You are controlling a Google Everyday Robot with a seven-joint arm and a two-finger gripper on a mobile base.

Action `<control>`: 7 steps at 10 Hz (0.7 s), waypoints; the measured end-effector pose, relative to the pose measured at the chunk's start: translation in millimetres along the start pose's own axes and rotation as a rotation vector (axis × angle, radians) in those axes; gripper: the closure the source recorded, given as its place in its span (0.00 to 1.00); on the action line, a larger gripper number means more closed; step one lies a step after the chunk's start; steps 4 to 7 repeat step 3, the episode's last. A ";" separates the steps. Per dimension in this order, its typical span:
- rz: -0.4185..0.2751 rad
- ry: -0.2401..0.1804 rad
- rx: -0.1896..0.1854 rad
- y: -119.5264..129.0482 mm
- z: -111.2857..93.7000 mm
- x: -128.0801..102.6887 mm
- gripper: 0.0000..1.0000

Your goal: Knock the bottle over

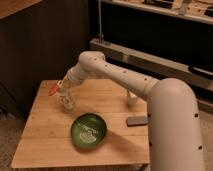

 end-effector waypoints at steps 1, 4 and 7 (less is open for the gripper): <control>-0.010 -0.006 -0.007 -5.2 9.7 -0.6 0.96; -0.018 -0.015 -0.013 -11.7 21.4 2.8 0.96; -0.018 -0.015 -0.013 -11.7 21.4 2.8 0.96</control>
